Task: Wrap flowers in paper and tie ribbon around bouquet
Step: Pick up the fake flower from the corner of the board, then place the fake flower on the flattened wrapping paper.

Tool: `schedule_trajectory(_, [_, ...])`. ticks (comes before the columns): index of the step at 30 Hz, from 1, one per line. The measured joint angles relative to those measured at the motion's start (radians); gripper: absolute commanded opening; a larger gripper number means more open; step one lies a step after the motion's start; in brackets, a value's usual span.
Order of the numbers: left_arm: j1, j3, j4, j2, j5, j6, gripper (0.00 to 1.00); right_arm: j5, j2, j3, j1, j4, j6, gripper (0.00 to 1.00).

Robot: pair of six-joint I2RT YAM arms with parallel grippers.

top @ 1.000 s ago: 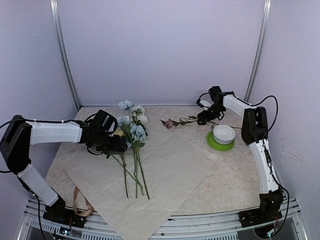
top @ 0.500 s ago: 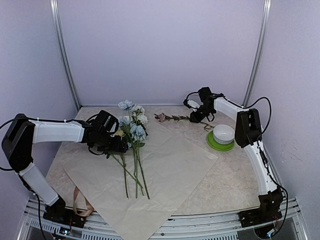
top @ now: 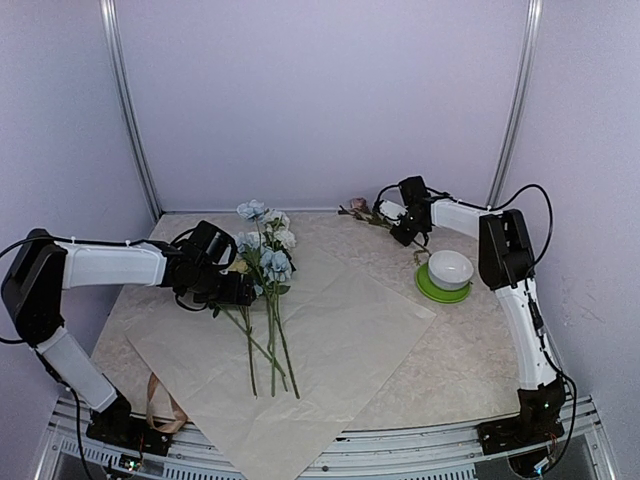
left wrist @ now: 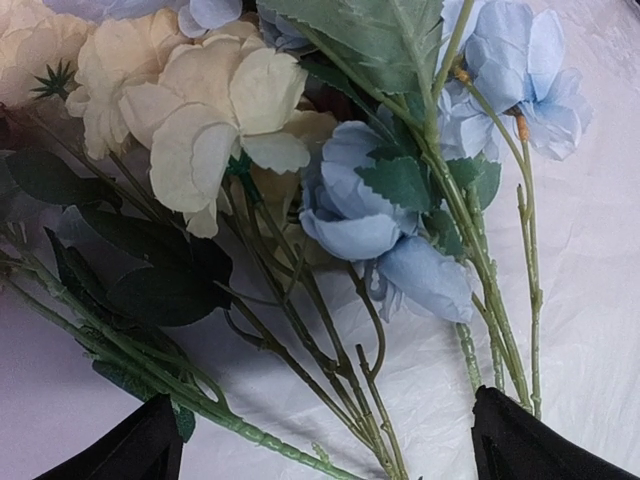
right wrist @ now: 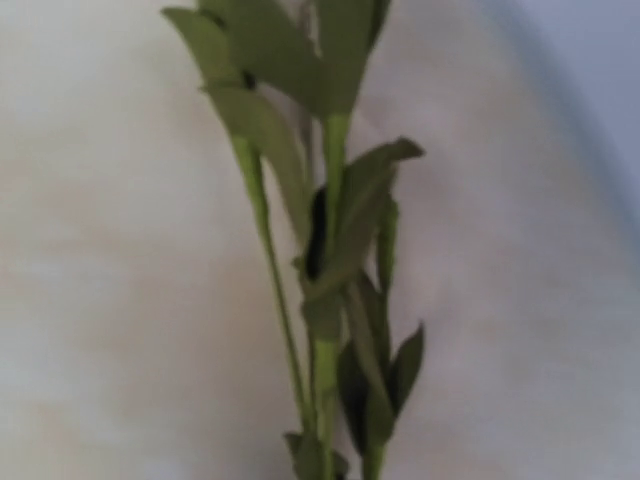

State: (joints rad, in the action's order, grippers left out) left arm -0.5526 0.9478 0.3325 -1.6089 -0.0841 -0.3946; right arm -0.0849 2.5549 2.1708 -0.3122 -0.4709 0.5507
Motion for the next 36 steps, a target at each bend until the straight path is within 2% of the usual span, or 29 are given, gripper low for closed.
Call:
schedule_trajectory(5, [-0.001,-0.018,0.003,0.038,-0.003,-0.001,0.99,-0.161,-0.108,-0.095,0.0,0.16,0.022,0.0])
schedule_trajectory(10, [-0.001,-0.035,0.003,0.067,-0.004,-0.005,0.99,-0.283,-0.338,-0.215,-0.003,0.402,0.006,0.0])
schedule_trajectory(13, [-0.004,-0.057,0.002,0.089,-0.008,-0.01,0.99,-0.306,-0.514,-0.28,-0.023,0.518,-0.048,0.0])
schedule_trajectory(18, [-0.005,-0.092,-0.003,0.124,-0.012,-0.029,0.99,-0.191,-0.813,-0.41,-0.183,0.611,-0.261,0.0])
schedule_trajectory(22, [-0.004,-0.119,-0.011,0.142,-0.014,-0.047,0.99,0.01,-0.934,-0.583,-0.354,0.725,-0.6,0.0])
schedule_trajectory(25, [-0.003,-0.133,-0.022,0.154,-0.016,-0.053,0.99,0.112,-0.887,-0.712,-0.455,0.837,-0.885,0.0])
schedule_trajectory(28, [-0.002,-0.134,-0.038,0.158,-0.025,-0.058,0.99,0.122,-0.725,-0.752,-0.541,0.875,-1.091,0.0])
schedule_trajectory(31, [-0.002,-0.14,-0.05,0.161,-0.034,-0.069,0.99,0.124,-0.535,-0.747,-0.637,0.877,-1.238,0.0])
schedule_trajectory(36, [0.002,-0.187,-0.057,0.195,-0.055,-0.082,0.99,0.164,-0.327,-0.673,-0.713,0.838,-1.421,0.0])
